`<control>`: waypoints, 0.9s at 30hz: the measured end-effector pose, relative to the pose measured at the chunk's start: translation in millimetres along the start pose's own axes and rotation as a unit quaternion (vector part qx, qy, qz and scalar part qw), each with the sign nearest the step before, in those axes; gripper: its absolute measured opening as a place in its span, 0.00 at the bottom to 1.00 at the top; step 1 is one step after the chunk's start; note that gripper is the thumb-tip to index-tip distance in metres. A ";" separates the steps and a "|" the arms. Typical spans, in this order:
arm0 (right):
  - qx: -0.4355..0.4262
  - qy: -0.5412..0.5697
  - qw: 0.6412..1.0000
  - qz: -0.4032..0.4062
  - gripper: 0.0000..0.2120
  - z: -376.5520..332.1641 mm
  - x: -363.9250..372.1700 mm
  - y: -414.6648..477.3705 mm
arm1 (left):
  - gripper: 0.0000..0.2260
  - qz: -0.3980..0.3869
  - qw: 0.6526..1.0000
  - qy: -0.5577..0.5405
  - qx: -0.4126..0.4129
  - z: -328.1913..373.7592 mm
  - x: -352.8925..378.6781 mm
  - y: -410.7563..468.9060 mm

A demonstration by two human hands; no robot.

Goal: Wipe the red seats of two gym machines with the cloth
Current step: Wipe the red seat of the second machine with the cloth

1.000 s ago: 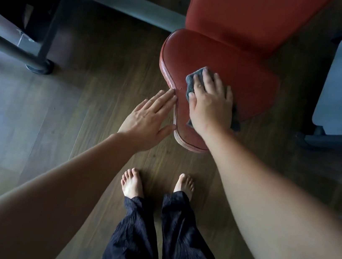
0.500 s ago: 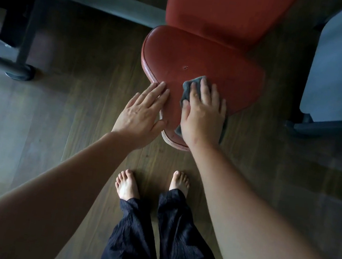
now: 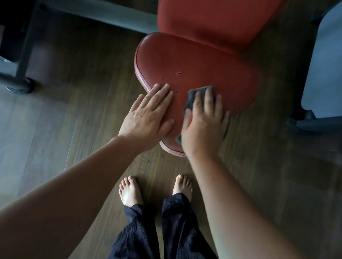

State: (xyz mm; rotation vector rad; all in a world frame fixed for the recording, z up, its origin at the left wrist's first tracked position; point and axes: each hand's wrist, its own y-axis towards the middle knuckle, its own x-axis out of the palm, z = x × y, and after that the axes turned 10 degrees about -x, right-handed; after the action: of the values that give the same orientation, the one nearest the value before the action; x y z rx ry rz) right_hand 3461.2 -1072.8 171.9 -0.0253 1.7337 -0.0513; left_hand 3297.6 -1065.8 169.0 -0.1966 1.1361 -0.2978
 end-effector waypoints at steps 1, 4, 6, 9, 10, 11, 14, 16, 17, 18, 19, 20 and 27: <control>-0.019 0.003 1.000 -0.005 0.24 -1.3 -0.5 -10.5 | 0.32 0.001 1.000 0.000 -0.002 0.8 1.2 0.5; -0.095 0.017 0.995 -0.026 0.25 19.6 -0.8 1.6 | 0.32 0.004 1.000 0.002 -0.003 0.1 3.8 -0.6; -0.097 -0.003 0.995 -0.030 0.24 43.3 1.5 37.2 | 0.31 0.005 1.000 -0.004 -0.006 0.0 4.6 -1.9; -0.022 -0.029 0.998 -0.046 0.25 60.2 2.4 78.1 | 0.31 0.003 1.000 -0.009 -0.006 -0.1 6.0 -1.4; -0.005 -0.027 0.999 -0.042 0.25 54.0 2.6 77.0 | 0.31 0.005 1.000 -0.009 -0.005 -0.6 6.0 -1.4; 0.003 -0.023 0.999 -0.035 0.25 43.6 1.6 67.8 | 0.31 0.006 1.000 -0.010 -0.004 -1.1 6.4 -1.3; -0.042 -0.001 0.999 -0.023 0.25 16.1 -3.5 12.3 | 0.31 0.008 1.000 -0.012 -0.006 -0.5 6.6 -1.7; -0.097 0.021 0.994 -0.039 0.26 17.9 -6.7 -10.0 | 0.31 0.007 1.000 -0.014 -0.009 0.1 6.1 -1.9; -0.122 0.031 0.991 -0.046 0.25 26.6 -7.4 -4.9 | 0.32 0.006 1.000 -0.013 -0.009 0.4 6.4 -1.8; -0.138 0.026 0.989 -0.048 0.25 36.6 -5.7 8.8 | 0.32 0.006 1.000 -0.012 -0.009 0.0 6.2 -1.6; -0.141 0.011 0.989 -0.051 0.25 46.0 -4.3 28.4 | 0.32 0.006 1.000 -0.011 -0.009 -1.1 6.4 -1.0; -0.132 -0.013 0.990 -0.048 0.25 54.1 -3.0 51.8 | 0.32 0.005 1.000 -0.011 -0.008 -2.2 7.0 -0.5; -0.050 -0.045 0.997 -0.046 0.26 37.2 -1.4 92.9 | 0.33 0.012 1.000 -0.015 -0.006 -1.5 8.6 -0.6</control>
State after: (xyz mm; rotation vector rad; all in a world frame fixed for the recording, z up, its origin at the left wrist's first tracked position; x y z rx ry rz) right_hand 3499.2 -980.7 162.7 -0.1788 1.6423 -0.0316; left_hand 3299.5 -1069.2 161.2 -0.1973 1.1109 -0.2648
